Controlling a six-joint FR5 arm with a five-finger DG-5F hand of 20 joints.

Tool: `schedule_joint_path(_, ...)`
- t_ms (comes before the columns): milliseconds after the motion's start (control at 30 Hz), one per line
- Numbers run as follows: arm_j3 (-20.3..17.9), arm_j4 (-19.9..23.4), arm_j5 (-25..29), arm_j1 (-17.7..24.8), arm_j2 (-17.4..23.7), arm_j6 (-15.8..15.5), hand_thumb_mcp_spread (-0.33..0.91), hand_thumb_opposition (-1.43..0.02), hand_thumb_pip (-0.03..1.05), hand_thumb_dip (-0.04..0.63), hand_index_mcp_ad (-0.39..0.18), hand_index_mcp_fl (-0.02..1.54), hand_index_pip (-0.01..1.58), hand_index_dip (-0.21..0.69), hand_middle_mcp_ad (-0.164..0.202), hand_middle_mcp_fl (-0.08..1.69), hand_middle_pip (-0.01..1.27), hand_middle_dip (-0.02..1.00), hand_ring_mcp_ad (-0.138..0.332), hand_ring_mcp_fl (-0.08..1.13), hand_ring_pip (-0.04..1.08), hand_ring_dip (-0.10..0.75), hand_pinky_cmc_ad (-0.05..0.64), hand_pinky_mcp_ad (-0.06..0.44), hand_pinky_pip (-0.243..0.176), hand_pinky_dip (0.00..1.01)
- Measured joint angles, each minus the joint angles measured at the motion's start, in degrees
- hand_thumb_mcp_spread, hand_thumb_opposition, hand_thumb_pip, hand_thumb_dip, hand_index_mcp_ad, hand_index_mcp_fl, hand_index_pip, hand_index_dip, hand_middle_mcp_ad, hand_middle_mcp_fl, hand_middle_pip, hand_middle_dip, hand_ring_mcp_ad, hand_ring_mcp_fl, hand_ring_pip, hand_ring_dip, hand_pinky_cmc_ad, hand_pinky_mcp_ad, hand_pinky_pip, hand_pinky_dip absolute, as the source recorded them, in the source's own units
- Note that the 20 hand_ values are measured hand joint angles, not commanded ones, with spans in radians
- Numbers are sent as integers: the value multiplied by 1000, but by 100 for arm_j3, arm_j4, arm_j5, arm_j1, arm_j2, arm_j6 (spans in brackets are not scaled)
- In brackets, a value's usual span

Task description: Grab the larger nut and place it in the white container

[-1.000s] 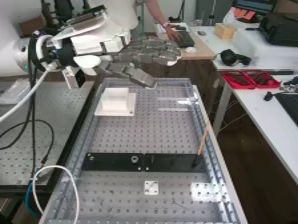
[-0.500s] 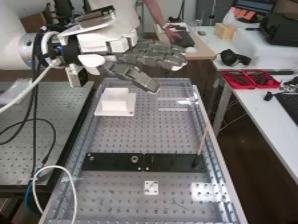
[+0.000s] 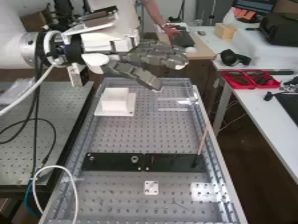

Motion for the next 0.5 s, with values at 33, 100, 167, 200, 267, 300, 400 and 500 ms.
schedule_joint_path(33, 11, -22, -12, -2, 0, -1, -12, -911, 853, 143, -134, 38, 405, -136, 70, 56, 124, 255, 161, 0, 91, 131, 417, 363, -91, 480)
schedule_joint_path(100, 37, -72, -32, -2, 2, -3, -12, -911, 853, 143, -134, 38, 405, -136, 70, 56, 124, 253, 161, 0, 91, 131, 417, 363, -91, 480)
schedule_joint_path(167, 80, -141, -56, -6, 8, -25, -12, -911, 853, 143, -134, 38, 405, -136, 70, 56, 124, 253, 161, 0, 91, 131, 419, 363, -91, 480)
schedule_joint_path(200, 114, -193, -79, -11, 18, -38, -12, -911, 853, 143, -134, 38, 401, -136, 70, 56, 124, 253, 161, 0, 91, 131, 419, 363, -91, 480)
schedule_joint_path(267, 154, -245, -113, -20, 32, -49, -12, -911, 853, 140, -134, 37, 384, -136, 70, 56, 124, 255, 161, 0, 91, 131, 417, 363, -91, 480)
schedule_joint_path(300, 176, -293, -131, -26, 40, -53, -12, -911, 853, 143, -134, 42, 382, -136, 70, 56, 124, 255, 161, 0, 91, 131, 417, 363, -91, 480)
schedule_joint_path(400, 234, -462, -168, -37, 59, -68, -12, -911, 853, 143, -134, 37, 368, -136, 70, 56, 124, 255, 161, 0, 91, 131, 417, 363, -91, 480)
schedule_joint_path(500, 298, -695, -206, -46, 77, -83, -12, -911, 838, 143, -134, 42, 351, -136, 70, 59, 124, 255, 161, 0, 91, 131, 417, 363, -91, 480)
